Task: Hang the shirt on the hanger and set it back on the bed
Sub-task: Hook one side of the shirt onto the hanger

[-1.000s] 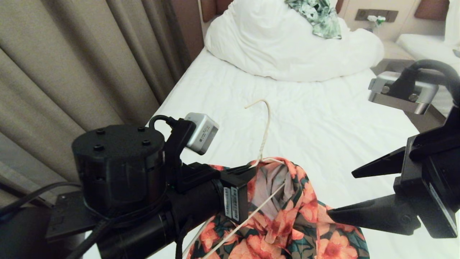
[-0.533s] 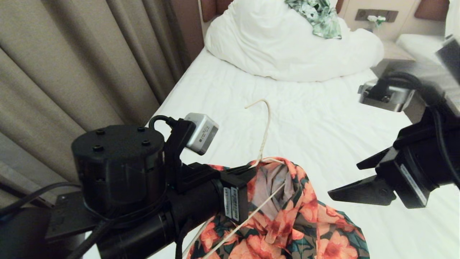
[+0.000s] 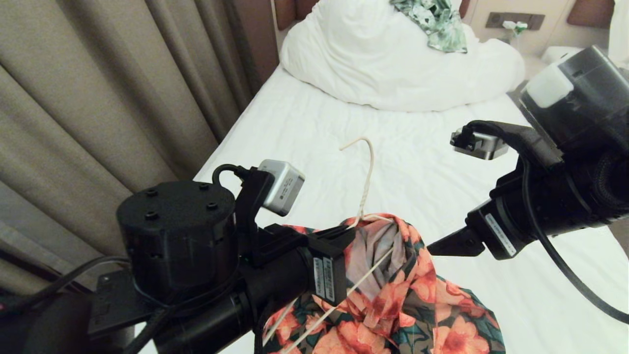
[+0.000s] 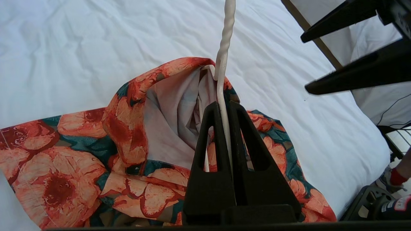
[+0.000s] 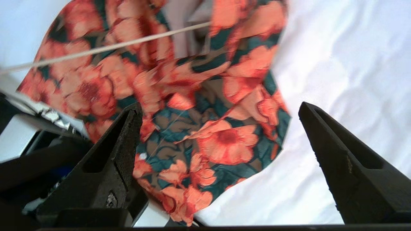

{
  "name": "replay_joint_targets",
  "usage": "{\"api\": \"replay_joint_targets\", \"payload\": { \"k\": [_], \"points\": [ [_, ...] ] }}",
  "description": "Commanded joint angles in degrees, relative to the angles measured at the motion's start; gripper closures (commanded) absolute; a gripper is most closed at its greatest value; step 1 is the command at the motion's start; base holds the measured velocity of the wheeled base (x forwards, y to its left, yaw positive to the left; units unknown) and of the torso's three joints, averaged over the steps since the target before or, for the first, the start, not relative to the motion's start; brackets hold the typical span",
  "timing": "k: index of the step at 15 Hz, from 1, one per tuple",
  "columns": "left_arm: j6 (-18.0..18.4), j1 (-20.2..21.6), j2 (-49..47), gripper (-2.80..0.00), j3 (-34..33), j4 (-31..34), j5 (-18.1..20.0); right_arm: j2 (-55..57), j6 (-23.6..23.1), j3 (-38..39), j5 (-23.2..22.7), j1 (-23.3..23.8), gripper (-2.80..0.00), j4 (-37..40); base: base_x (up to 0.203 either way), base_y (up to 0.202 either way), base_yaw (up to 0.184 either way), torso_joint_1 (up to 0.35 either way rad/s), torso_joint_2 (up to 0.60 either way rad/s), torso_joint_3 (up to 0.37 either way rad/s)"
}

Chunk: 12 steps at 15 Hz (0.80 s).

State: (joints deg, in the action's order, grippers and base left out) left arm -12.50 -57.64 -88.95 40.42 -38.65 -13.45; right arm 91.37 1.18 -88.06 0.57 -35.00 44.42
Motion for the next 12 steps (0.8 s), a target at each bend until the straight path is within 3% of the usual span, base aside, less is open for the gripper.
{"api": "replay_joint_targets", "payload": {
  "k": [1,5,12],
  "points": [
    [-0.19,-0.02,-0.43,0.00,-0.08,-0.37,-0.09,0.36,0.11,0.09,-1.85,1.93,-2.80,0.31,0.000,0.000,0.000,0.000,0.00,0.000],
    [-0.24,-0.03,-0.08,0.00,-0.08,-0.37,-0.09,4.90,-0.03,-0.17,-2.10,-0.61,-2.80,-0.87,0.000,0.000,0.000,0.000,0.00,0.000],
    [-0.24,-0.02,0.53,0.00,0.01,-0.46,-0.09,14.10,0.22,-1.28,5.21,-2.11,-2.80,-8.27,0.000,0.000,0.000,0.000,0.00,0.000]
  ]
}}
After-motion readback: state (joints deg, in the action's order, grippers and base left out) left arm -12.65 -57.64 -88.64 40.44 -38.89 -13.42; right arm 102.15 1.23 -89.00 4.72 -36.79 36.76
